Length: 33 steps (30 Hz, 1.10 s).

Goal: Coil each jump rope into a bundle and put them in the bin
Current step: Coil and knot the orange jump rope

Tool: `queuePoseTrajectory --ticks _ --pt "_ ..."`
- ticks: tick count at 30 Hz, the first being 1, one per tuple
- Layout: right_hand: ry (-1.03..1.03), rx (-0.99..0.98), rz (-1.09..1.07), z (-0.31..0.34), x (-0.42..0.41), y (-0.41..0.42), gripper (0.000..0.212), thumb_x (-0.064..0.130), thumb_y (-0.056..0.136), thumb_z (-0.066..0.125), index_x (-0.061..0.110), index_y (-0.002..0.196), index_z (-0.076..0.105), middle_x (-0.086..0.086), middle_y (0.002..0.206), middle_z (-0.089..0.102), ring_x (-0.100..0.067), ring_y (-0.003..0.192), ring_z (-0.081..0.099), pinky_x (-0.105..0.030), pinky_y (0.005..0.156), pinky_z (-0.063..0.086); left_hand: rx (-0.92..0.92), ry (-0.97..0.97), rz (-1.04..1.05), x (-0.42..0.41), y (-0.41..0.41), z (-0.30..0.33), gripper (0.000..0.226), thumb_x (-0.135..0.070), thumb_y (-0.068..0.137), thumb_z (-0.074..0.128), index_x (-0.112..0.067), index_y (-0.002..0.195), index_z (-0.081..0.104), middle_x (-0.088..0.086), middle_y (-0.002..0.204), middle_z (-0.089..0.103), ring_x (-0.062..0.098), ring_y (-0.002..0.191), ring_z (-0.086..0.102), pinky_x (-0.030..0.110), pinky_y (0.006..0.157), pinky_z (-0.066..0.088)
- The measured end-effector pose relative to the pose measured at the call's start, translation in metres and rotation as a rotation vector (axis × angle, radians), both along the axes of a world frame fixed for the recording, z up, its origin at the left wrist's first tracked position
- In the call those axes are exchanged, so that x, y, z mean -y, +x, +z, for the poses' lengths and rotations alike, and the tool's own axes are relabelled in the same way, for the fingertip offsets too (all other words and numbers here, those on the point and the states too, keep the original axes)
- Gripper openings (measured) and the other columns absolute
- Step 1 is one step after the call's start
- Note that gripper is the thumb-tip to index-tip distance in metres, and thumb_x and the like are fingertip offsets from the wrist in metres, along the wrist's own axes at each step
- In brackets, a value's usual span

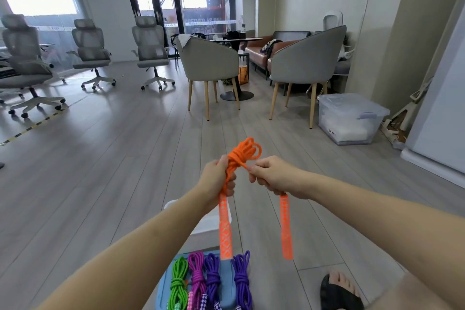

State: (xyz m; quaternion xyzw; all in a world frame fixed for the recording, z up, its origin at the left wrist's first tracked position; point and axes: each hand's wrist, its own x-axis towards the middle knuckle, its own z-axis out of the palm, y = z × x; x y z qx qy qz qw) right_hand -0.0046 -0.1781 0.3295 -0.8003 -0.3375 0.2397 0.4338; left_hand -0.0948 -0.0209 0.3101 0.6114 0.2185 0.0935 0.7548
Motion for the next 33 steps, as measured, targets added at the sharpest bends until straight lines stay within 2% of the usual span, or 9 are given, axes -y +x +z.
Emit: queuePoseTrajectory --ticks 3,5,10,13,16,18,21,27,33 --pt "0.077 -0.092 -0.035 0.002 -0.002 -0.001 0.034 0.042 0.107 0.049 0.018 0.09 0.066 0.004 0.066 0.04 -0.009 0.048 0.028 -0.023 0.044 0.022 0.085 -0.216 -0.093 0.008 -0.004 0.024 0.037 -0.04 0.11 0.038 -0.01 0.097 0.055 0.002 0.064 0.047 0.011 0.046 0.039 0.021 0.04 0.033" --pt "0.117 -0.17 -0.018 0.008 -0.001 0.0 0.027 0.041 0.108 0.048 0.025 0.096 0.067 0.007 0.065 0.038 -0.008 0.05 0.025 -0.022 0.044 0.019 0.126 -0.225 -0.153 0.011 -0.009 0.03 0.04 -0.041 0.11 0.037 -0.008 0.105 0.058 0.003 0.066 0.052 0.012 0.051 0.046 0.022 0.045 0.039" --pt "0.228 -0.337 0.027 0.021 -0.003 -0.003 0.024 0.033 0.109 0.046 0.025 0.089 0.057 0.008 0.066 0.034 -0.009 0.054 0.018 -0.027 0.05 0.009 0.161 0.028 -0.083 0.011 -0.008 0.03 0.049 -0.042 0.111 0.035 -0.003 0.113 0.065 0.009 0.078 0.065 0.021 0.071 0.067 0.03 0.057 0.054" --pt "0.314 -0.409 0.004 0.028 -0.003 -0.002 0.026 0.032 0.108 0.049 0.024 0.086 0.06 0.008 0.065 0.034 -0.008 0.053 0.018 -0.024 0.048 0.012 0.163 0.267 -0.011 0.01 -0.005 0.03 0.047 -0.044 0.109 0.038 -0.009 0.096 0.065 0.001 0.063 0.057 0.017 0.057 0.051 0.028 0.053 0.042" --pt "0.358 -0.405 0.004 0.033 0.003 0.001 0.025 0.03 0.107 0.052 0.021 0.086 0.061 0.006 0.068 0.04 -0.008 0.054 0.02 -0.024 0.048 0.013 0.238 0.363 -0.103 0.001 -0.007 0.032 0.045 -0.044 0.108 0.043 -0.012 0.086 0.067 0.007 0.066 0.052 0.015 0.055 0.044 0.025 0.051 0.038" --pt "0.379 -0.378 0.017 0.035 0.008 0.003 0.029 0.028 0.106 0.053 0.022 0.081 0.066 0.006 0.069 0.044 -0.009 0.055 0.021 -0.024 0.048 0.014 0.258 0.368 -0.184 -0.006 -0.009 0.035 0.047 -0.045 0.106 0.049 -0.005 0.093 0.071 0.012 0.072 0.047 0.016 0.059 0.042 0.025 0.053 0.038" --pt "0.4 -0.33 0.011 0.035 0.014 0.003 0.037 0.025 0.105 0.054 0.027 0.073 0.072 0.004 0.072 0.05 -0.009 0.053 0.025 -0.022 0.046 0.018 0.245 0.374 -0.259 -0.011 -0.01 0.039 0.048 -0.041 0.105 0.052 0.003 0.107 0.071 0.002 0.068 0.046 0.012 0.059 0.041 0.024 0.054 0.038" --pt "0.42 -0.286 -0.046 0.031 0.014 -0.001 0.026 0.023 0.107 0.052 0.009 0.112 0.072 0.002 0.075 0.058 -0.009 0.051 0.029 -0.024 0.048 0.022 0.246 0.412 -0.327 -0.006 -0.011 0.035 0.024 -0.024 0.102 0.062 -0.006 0.114 0.074 0.015 0.085 0.05 0.018 0.068 0.043 0.025 0.058 0.042" --pt "0.456 -0.266 -0.046 0.031 0.013 0.0 0.031 0.024 0.108 0.049 0.0 0.121 0.064 -0.007 0.074 0.053 -0.012 0.051 0.037 -0.025 0.047 0.029 0.265 0.368 -0.351 -0.003 -0.007 0.037 0.021 -0.022 0.1 0.065 -0.01 0.114 0.075 0.018 0.098 0.063 0.028 0.083 0.046 0.027 0.063 0.045"
